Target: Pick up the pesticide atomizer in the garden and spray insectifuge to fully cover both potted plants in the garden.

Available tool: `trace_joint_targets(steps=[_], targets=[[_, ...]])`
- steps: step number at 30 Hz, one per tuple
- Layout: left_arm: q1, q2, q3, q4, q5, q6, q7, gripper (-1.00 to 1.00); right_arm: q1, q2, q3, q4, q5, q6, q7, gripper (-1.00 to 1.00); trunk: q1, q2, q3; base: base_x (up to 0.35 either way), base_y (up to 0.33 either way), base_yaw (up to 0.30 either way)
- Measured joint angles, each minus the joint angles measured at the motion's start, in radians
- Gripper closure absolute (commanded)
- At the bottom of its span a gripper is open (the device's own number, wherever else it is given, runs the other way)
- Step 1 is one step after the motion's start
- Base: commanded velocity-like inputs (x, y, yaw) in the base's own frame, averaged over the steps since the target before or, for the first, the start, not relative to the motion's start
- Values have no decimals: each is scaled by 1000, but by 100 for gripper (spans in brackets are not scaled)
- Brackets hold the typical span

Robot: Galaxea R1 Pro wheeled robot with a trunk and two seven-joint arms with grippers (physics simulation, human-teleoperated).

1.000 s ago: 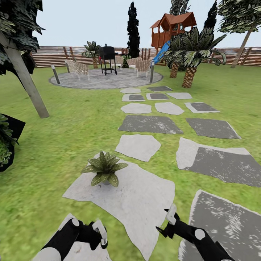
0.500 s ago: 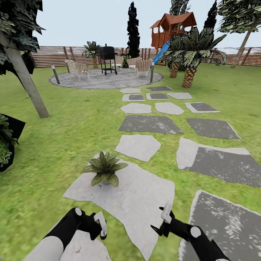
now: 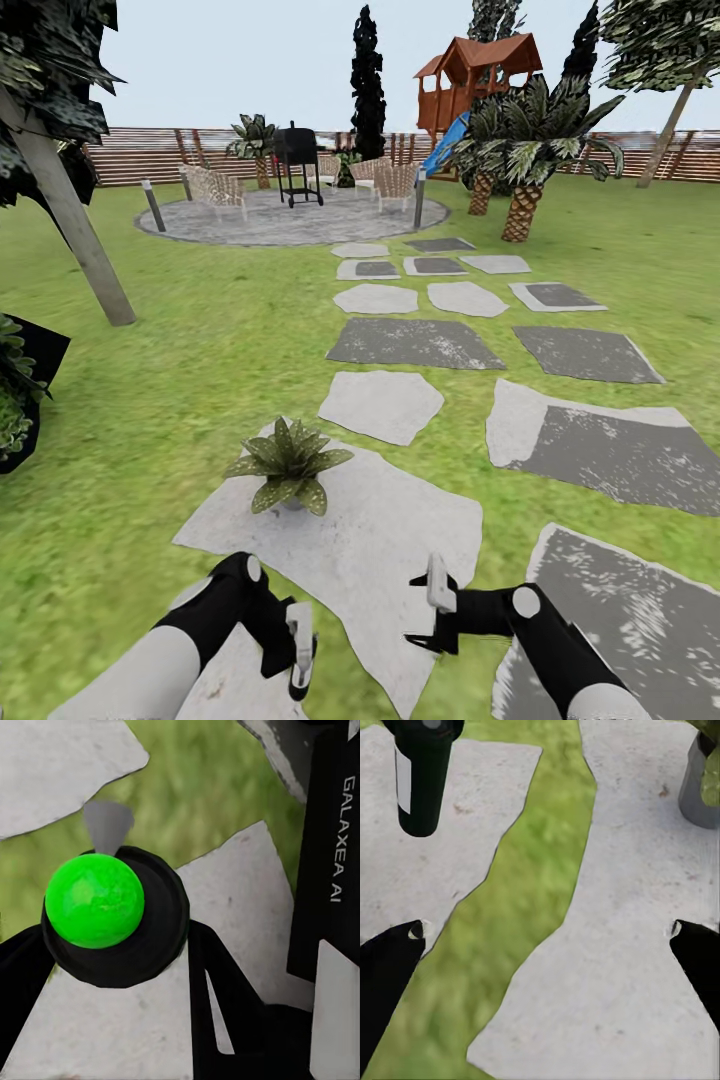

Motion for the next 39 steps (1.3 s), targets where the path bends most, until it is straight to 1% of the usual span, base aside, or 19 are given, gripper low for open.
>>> trace_joint_targets(steps=[3,4,5,7,8,9,11,13,17,24,26,30,35,39], targets=[[-1,-4,-2,-17,0,2,-2,100,-4,3,1,0,0,0,2,100,0,0,0,0,0,0],[-1,-6,-6,-22,-1,3,-1,100,-7,5,2,-1,0,0,4,100,0,0,0,0,0,0],[-1,-11,-20,-25,-1,5,-1,100,-14,9,4,-1,-1,0,16,100,0,0,0,0,0,0],[-1,-16,-52,-27,-2,8,-1,100,-30,35,28,-1,-1,-1,57,100,0,0,0,0,0,0],[-1,-18,-63,-27,-2,10,-1,100,-36,56,40,-1,0,-1,74,100,0,0,0,0,0,0],[-1,-18,-66,-28,-3,11,-1,100,-37,64,43,-2,0,-1,78,100,0,0,0,0,0,0],[-1,-19,-69,-29,-3,13,5,100,-39,70,46,-4,0,-1,81,100,0,0,0,0,0,0],[-1,-33,-68,-37,-2,15,11,100,-44,84,47,-18,0,-1,82,100,0,0,0,0,0,0],[-1,-57,-68,-69,-2,17,15,100,-46,100,48,-28,0,-1,83,100,0,0,0,0,0,0],[-1,-71,-65,-111,5,20,20,100,-46,106,49,-30,0,-1,83,100,0,0,0,0,0,0],[-1,-80,-65,-114,5,34,27,100,-46,106,49,-29,0,-1,83,100,0,0,0,0,0,0],[0,-84,-65,-114,8,44,57,100,-46,106,49,-29,0,-1,83,100,0,0,0,0,0,0],[1,-91,-64,-114,10,45,61,100,-46,106,49,-29,0,-1,83,100,0,0,0,0,0,0],[2,-105,-64,-113,12,44,60,100,-46,106,49,-29,0,-1,83,100,0,0,0,0,0,0]])
